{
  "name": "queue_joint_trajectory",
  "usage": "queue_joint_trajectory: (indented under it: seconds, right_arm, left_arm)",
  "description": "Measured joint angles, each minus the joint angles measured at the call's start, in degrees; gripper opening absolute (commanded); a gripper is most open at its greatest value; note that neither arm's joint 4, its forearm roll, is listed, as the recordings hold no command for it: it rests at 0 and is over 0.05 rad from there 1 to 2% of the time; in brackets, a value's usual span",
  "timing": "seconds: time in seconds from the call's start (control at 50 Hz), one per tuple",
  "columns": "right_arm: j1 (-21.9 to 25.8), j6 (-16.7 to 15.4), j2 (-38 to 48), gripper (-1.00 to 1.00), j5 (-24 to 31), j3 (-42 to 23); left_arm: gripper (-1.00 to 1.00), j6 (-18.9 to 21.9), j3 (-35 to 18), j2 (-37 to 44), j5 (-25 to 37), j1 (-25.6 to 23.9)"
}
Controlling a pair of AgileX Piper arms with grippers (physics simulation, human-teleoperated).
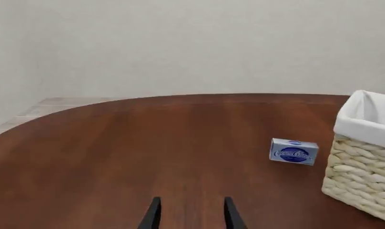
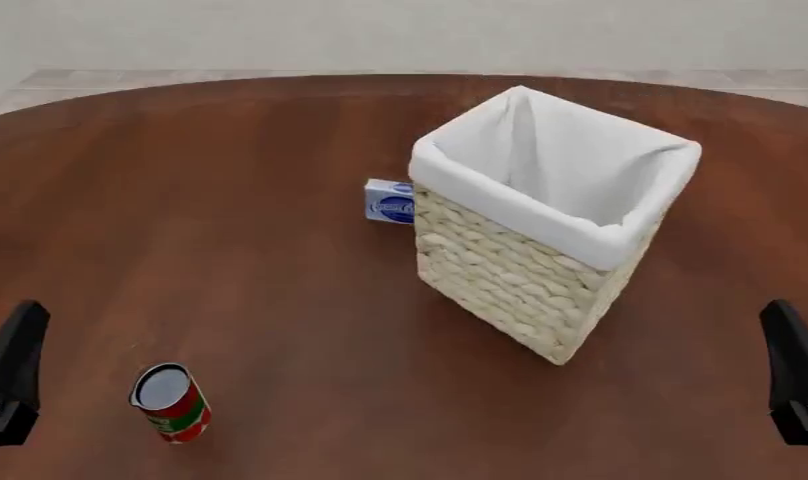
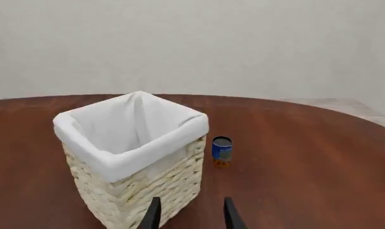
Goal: Pick up the tomato sauce, and put it in the basket.
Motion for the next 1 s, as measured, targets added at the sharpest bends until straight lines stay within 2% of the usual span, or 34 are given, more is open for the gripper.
queue_joint_trajectory:
  seconds: [0.52,0.72,1.0]
  right_arm:
    - [0.7,0.1,0.1,1.0,0.3,-0.2]
    - [1.1,0.1,0.0,1.0,0.5,-0.2]
    - [1.4,0.0,-0.1,1.0,0.4,-0.3]
  left_arm:
    - [1.0,-0.1,-1.7,2.3,-0.3,-0.6]
    - [1.0,-0.2,-6.9,7.3,1.8,-3.0]
    - [1.0,0.9,-17.4,15.0,9.6,-9.4]
